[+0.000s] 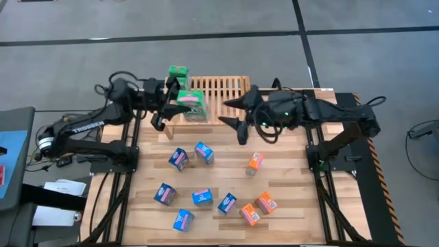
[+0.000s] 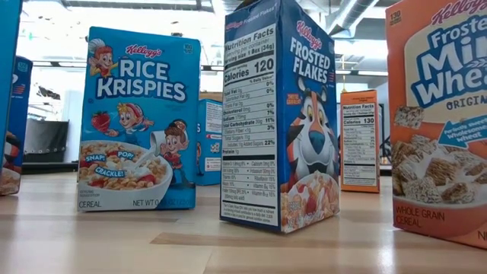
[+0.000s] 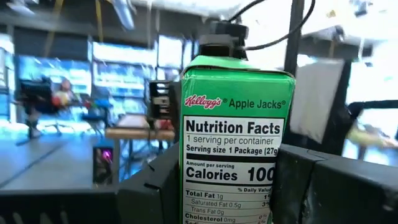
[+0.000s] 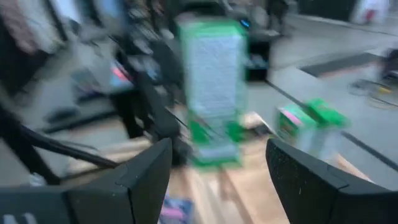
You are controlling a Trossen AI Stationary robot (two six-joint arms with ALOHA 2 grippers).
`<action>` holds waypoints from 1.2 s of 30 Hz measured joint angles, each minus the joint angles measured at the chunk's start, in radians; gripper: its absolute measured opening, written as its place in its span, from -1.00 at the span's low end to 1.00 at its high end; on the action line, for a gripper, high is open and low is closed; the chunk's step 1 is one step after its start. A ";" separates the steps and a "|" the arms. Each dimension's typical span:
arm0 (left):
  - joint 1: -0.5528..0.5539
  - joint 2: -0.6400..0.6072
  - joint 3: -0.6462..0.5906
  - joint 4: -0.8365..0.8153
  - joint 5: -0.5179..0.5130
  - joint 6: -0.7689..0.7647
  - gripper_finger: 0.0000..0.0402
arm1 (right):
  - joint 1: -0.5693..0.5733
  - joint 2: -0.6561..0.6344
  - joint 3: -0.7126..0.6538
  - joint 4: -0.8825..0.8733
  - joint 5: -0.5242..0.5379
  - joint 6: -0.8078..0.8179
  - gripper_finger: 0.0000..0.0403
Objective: Stack cereal on shelf
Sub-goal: Put the green cereal box on the shelf aligned with other green cereal boxes
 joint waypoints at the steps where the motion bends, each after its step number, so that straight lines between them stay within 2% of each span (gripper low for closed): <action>1: -0.002 -0.008 -0.038 0.056 -0.012 -0.023 -0.21 | -0.011 0.006 -0.002 0.011 -0.047 -0.001 0.42; 4: -0.014 -0.010 -0.105 0.166 -0.036 -0.075 -0.20 | -0.044 0.036 -0.001 0.048 -0.178 -0.025 0.42; 10: -0.014 -0.010 -0.126 0.168 -0.055 -0.067 -0.20 | -0.094 0.109 -0.004 0.099 -0.266 -0.026 0.47; 18: 0.002 -0.030 -0.126 0.159 -0.042 -0.085 -0.20 | -0.129 0.124 -0.003 0.126 -0.286 -0.026 0.89; 21: 0.000 -0.032 -0.126 0.159 -0.027 -0.087 -0.20 | -0.136 0.123 -0.003 0.132 -0.283 -0.017 0.97; 29: 0.000 -0.029 -0.126 0.135 -0.037 -0.079 -0.20 | -0.140 0.100 -0.001 0.143 -0.307 -0.007 0.90; 36: -0.002 -0.026 -0.126 0.128 -0.046 -0.070 -0.20 | -0.176 0.183 -0.004 0.232 -0.355 0.001 0.89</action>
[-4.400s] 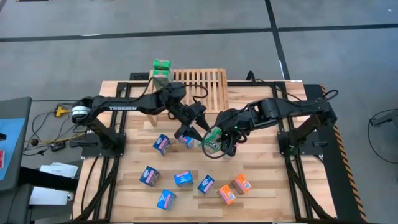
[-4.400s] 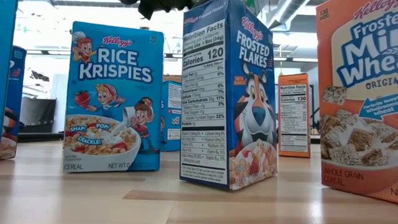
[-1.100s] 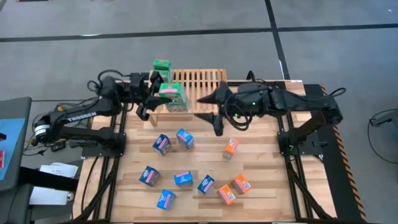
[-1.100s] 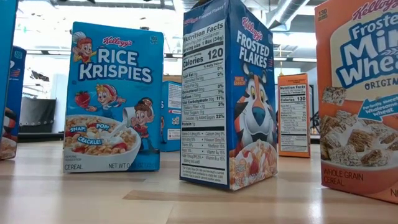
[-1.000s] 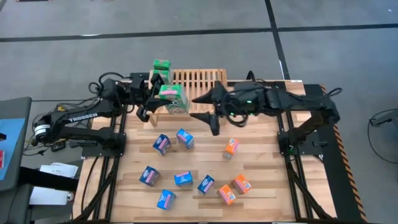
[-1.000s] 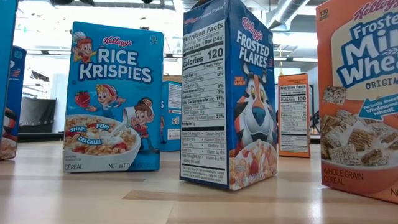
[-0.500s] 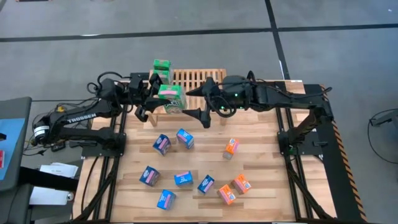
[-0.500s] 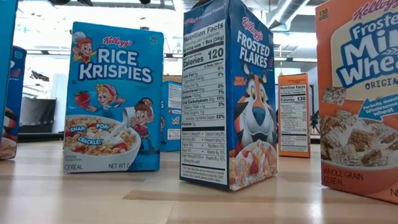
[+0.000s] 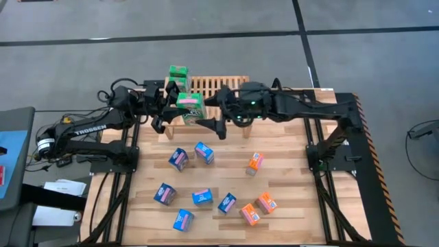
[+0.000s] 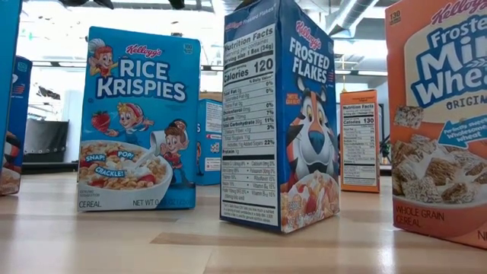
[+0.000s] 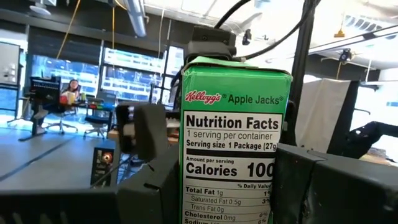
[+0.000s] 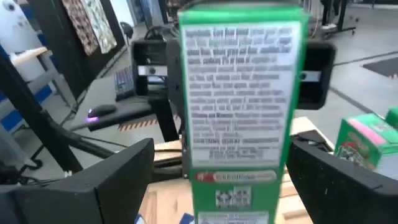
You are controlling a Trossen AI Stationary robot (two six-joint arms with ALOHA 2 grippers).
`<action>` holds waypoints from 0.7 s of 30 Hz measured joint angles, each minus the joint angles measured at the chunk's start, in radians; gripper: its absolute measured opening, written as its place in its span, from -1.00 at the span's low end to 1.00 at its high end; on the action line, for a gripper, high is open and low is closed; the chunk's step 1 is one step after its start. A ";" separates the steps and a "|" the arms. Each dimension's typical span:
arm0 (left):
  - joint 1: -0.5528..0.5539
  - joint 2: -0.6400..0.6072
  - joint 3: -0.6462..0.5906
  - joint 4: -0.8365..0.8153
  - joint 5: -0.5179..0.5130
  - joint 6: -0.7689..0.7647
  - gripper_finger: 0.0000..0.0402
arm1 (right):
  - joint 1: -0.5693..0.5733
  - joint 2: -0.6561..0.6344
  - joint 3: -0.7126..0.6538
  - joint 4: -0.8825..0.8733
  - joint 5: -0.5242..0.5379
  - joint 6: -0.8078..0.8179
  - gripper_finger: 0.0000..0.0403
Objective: Stack cereal on shelf
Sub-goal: Put the green cereal box on the shelf aligned with other green cereal boxes
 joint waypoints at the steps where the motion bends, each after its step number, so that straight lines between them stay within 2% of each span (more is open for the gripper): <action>1: 0.000 0.000 0.000 -0.001 0.003 0.000 -0.20 | -0.002 0.015 0.001 0.026 -0.001 0.000 0.89; 8: 0.000 0.000 0.000 -0.035 0.007 0.007 -0.20 | -0.005 0.013 0.002 0.104 0.012 -0.034 0.83; 21: 0.000 0.000 0.000 -0.031 -0.010 0.030 -0.20 | -0.030 0.018 0.001 0.096 -0.030 -0.003 0.46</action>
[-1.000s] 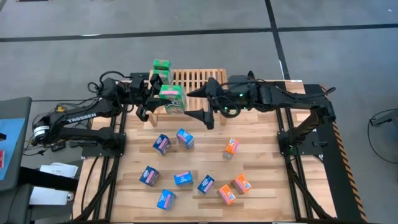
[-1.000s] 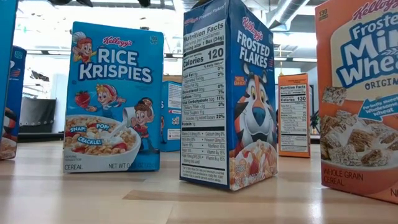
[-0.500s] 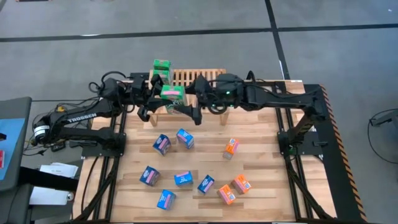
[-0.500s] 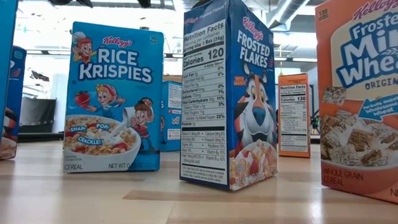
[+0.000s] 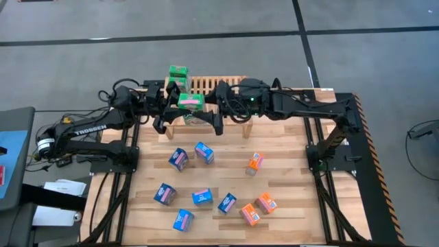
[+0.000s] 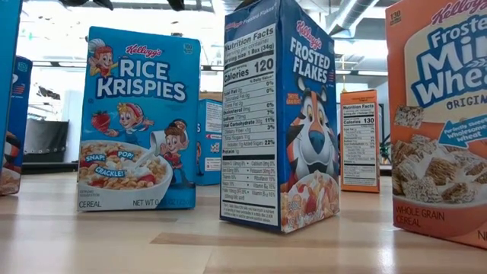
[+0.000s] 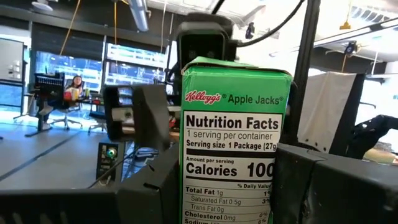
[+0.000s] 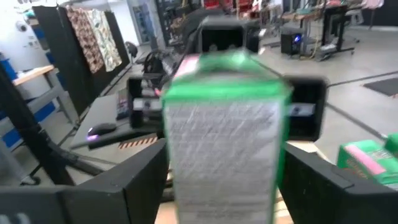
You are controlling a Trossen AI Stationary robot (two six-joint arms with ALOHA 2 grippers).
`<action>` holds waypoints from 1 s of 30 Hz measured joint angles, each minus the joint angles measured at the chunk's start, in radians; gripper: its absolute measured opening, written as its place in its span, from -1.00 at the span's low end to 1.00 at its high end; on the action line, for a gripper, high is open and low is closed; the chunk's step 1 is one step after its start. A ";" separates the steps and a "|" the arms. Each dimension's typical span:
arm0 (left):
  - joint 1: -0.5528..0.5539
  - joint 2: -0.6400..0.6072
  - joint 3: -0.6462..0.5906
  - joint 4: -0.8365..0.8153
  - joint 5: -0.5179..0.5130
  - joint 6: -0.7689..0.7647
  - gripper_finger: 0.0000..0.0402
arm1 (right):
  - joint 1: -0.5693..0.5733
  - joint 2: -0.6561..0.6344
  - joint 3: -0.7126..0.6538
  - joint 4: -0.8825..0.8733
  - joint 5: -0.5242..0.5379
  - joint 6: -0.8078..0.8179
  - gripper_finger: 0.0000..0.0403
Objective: Stack cereal on shelf
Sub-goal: Put the green cereal box on the shelf aligned with other green cereal boxes
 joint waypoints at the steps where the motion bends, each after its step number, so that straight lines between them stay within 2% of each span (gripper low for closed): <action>1: 0.000 0.000 0.000 -0.002 -0.015 0.000 -0.20 | 0.000 0.000 0.000 -0.001 -0.002 0.003 0.43; 4: 0.000 -0.001 0.002 -0.022 -0.050 0.010 -0.18 | -0.001 0.000 0.000 0.002 -0.001 0.003 0.38; 9: -0.001 -0.001 0.001 -0.030 -0.078 0.018 -0.01 | -0.002 -0.001 0.000 0.002 0.001 0.003 0.29; 14: 0.000 -0.001 0.001 -0.032 -0.097 0.017 0.12 | -0.011 -0.001 0.000 0.003 0.000 0.003 0.04; 20: 0.000 0.000 0.001 -0.050 -0.095 0.015 0.14 | -0.014 -0.001 0.000 0.002 -0.001 0.003 -0.22; 26: 0.049 -0.077 0.013 -0.213 -0.037 0.017 0.16 | -0.014 -0.002 0.000 0.018 0.000 -0.014 -0.18; 30: 0.111 -0.177 0.013 -0.319 -0.045 0.052 0.16 | -0.022 0.001 0.000 0.057 -0.032 -0.024 -0.17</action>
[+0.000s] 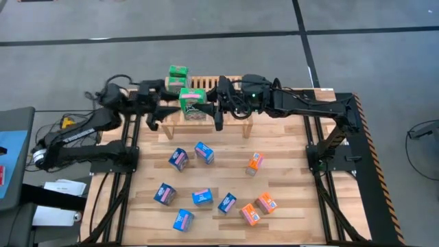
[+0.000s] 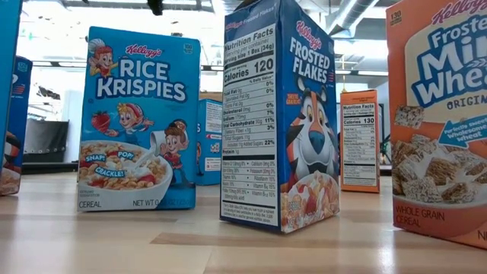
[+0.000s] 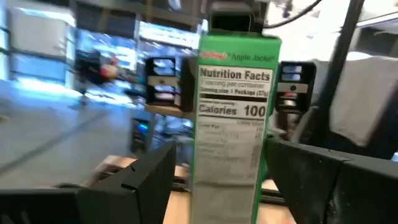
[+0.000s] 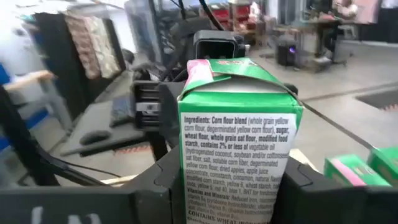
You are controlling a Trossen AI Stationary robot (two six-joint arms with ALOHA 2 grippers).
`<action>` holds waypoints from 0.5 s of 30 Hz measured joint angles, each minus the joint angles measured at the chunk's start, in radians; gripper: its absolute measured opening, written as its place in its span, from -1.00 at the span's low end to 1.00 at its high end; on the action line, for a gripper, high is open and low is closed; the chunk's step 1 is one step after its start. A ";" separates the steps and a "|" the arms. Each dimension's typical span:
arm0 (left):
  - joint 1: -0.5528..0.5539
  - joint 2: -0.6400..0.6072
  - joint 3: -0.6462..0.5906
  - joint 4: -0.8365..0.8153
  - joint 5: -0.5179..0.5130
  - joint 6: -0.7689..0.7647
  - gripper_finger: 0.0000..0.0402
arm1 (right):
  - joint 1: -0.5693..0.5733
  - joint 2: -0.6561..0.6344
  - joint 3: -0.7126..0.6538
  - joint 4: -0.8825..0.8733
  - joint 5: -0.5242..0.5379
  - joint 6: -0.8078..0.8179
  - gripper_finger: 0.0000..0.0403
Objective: Stack cereal on shelf
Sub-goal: Put the green cereal box on the shelf aligned with other green cereal boxes
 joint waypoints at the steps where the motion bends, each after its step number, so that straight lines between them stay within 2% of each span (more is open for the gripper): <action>1: 0.018 -0.031 0.000 -0.022 -0.024 0.012 0.16 | -0.003 0.009 0.001 0.040 -0.031 0.000 -0.18; 4: 0.060 -0.118 0.000 -0.094 -0.094 0.040 0.16 | -0.018 0.054 0.004 0.131 -0.118 -0.023 -0.21; 9: 0.087 -0.194 0.000 -0.182 -0.118 0.060 0.16 | -0.075 0.166 -0.001 0.272 -0.299 -0.045 -0.20; 15: 0.096 -0.218 0.000 -0.273 -0.138 0.087 0.16 | -0.144 0.272 0.000 0.398 -0.342 -0.125 -0.16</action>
